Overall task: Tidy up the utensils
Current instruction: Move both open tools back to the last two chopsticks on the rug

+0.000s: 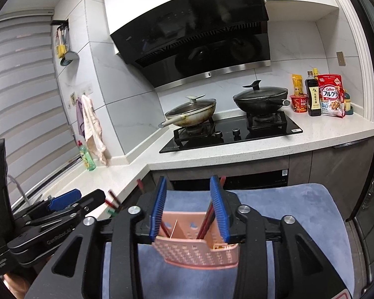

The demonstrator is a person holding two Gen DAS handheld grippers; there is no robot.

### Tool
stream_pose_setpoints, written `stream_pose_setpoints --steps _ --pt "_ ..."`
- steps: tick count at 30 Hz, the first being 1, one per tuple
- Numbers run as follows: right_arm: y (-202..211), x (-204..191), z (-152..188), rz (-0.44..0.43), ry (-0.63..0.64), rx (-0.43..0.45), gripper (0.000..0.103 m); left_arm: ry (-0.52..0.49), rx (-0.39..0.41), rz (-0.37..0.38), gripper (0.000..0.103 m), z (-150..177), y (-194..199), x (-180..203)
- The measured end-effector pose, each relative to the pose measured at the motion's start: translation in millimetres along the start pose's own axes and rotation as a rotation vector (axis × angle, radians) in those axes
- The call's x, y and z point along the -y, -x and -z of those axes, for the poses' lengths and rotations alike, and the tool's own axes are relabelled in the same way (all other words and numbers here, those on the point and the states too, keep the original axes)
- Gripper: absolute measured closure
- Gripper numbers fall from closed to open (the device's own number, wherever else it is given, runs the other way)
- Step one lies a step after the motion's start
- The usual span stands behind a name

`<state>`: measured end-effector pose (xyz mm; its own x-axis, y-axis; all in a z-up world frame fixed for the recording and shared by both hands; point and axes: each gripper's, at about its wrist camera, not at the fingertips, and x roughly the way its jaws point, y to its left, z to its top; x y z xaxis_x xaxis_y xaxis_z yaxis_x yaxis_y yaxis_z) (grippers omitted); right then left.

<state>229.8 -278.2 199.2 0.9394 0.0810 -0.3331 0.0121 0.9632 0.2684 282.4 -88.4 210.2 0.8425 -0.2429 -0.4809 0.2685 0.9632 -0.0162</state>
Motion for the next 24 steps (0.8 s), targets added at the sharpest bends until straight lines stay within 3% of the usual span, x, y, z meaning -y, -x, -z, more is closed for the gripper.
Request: stream_pose_setpoints --steps 16,24 --pt "56 -18 50 0.02 0.047 -0.079 0.06 -0.032 -0.095 -0.045 0.037 57 36 -4" --pt "78 -18 93 0.055 0.08 -0.133 0.055 -0.022 -0.149 -0.073 0.034 103 47 -13"
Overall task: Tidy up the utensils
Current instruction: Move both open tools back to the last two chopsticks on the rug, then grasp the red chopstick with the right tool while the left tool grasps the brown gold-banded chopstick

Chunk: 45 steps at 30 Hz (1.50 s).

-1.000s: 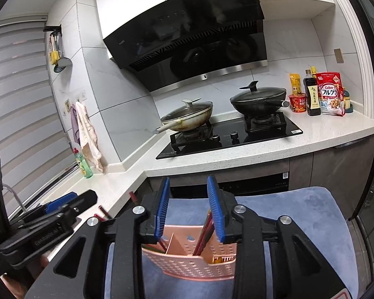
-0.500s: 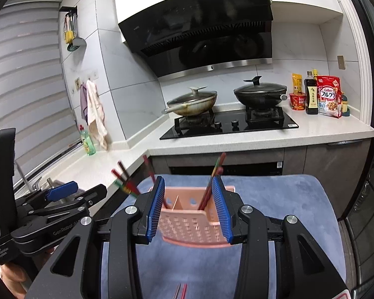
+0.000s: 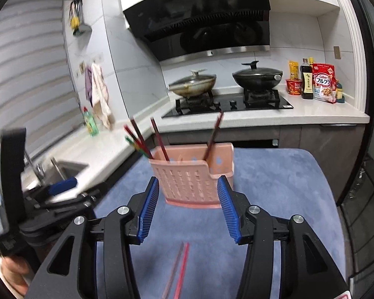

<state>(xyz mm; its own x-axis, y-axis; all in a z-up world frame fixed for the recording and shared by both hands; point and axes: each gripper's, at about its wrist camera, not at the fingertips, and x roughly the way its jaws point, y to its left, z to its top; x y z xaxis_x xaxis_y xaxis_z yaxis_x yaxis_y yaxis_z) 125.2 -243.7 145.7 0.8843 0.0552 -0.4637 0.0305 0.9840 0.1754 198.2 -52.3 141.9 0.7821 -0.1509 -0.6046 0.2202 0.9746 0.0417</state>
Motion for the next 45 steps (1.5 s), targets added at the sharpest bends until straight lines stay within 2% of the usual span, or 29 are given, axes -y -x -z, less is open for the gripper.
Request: stream_pose_setpoints --steps 8,15,21,25,31,34,37,41,45 --pt "6 -6 74 0.056 0.056 -0.112 0.055 0.031 -0.096 0.007 0.034 64 -6 -12" --pt "6 -13 135 0.052 0.051 -0.218 0.055 0.009 -0.142 -0.005 0.034 115 -6 -10" --pt "4 -21 174 0.039 0.037 -0.295 0.055 0.021 -0.221 0.004 0.034 146 -13 -10" --pt "2 -31 188 0.049 0.064 -0.313 0.055 0.011 -0.246 -0.008 0.034 159 -15 -9" --pt "-1 -34 199 0.039 0.038 -0.333 0.056 0.028 -0.27 -0.008 0.034 169 -15 -14" --pt "-4 -33 202 0.04 0.033 -0.338 0.059 0.031 -0.272 -0.008 0.034 172 -14 -16" --pt "-6 -33 206 0.036 0.031 -0.352 0.068 0.033 -0.28 -0.004 0.034 175 -15 -17" --pt "-10 -34 211 0.033 0.032 -0.369 0.075 0.03 -0.288 0.0 0.034 178 -15 -15" --pt "-10 -36 214 0.036 0.043 -0.365 0.078 0.029 -0.295 0.004 0.034 181 -16 -14"
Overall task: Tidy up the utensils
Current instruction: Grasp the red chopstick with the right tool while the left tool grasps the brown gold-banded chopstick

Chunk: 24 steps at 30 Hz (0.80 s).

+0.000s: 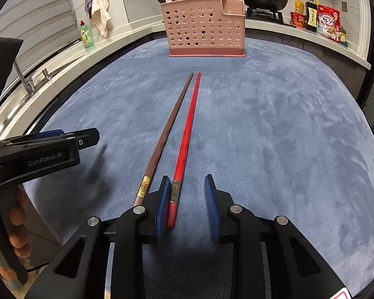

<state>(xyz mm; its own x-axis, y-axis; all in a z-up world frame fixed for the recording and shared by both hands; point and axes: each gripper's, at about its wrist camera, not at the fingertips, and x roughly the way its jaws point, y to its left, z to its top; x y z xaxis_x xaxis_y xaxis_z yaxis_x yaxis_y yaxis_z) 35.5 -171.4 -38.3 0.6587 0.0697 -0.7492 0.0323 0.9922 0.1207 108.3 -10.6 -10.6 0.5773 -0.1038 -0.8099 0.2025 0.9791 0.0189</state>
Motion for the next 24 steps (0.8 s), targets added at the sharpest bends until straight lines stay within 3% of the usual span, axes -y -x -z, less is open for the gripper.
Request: stream_pose_setpoints --steps 3,5,12,24 --pt "0 1 3 0.008 0.002 0.007 0.083 0.0 -0.004 0.004 0.034 0 0 1" --pt "1 2 5 0.037 0.004 0.016 0.096 -0.004 -0.004 0.01 0.033 0 0 2" --pt "7 25 7 0.06 -0.067 0.026 0.096 -0.024 0.019 0.068 0.024 3 16 15" --pt "17 52 10 0.074 -0.142 0.02 0.096 -0.122 -0.003 0.161 0.024 22 22 66"
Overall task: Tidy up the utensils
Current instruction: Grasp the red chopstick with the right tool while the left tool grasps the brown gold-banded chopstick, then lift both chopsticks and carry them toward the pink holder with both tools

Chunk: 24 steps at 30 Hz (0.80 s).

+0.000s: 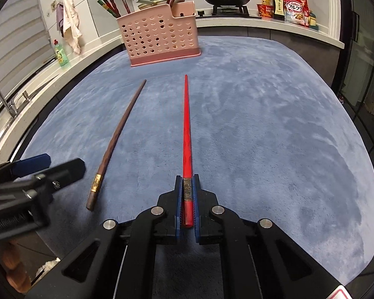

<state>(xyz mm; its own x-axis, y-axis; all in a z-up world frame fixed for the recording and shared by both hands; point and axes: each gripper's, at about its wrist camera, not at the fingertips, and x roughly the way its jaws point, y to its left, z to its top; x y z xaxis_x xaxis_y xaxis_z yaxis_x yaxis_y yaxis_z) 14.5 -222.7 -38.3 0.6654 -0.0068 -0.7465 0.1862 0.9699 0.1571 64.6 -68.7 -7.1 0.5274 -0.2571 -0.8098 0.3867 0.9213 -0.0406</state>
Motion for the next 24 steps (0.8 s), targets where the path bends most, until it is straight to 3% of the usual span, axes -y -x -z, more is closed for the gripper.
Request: stream_pose_setpoints --steps 4,7,13,19,24 --pt "-1 0 1 -0.005 0.0 -0.002 0.096 0.003 -0.028 0.002 0.027 2 -9 4" --pt "-1 1 1 -0.009 -0.002 -0.004 0.096 0.017 -0.067 0.01 0.041 6 -18 1" --pt "-1 0 2 -0.014 -0.003 -0.006 0.096 0.015 -0.06 -0.005 0.057 9 -17 -2" --pt "-2 -3 3 -0.016 0.005 -0.007 0.096 0.011 -0.074 0.018 0.092 7 -16 -4" --pt "0 -5 4 -0.024 0.009 -0.006 0.096 0.004 -0.084 0.027 0.095 6 -15 -2"
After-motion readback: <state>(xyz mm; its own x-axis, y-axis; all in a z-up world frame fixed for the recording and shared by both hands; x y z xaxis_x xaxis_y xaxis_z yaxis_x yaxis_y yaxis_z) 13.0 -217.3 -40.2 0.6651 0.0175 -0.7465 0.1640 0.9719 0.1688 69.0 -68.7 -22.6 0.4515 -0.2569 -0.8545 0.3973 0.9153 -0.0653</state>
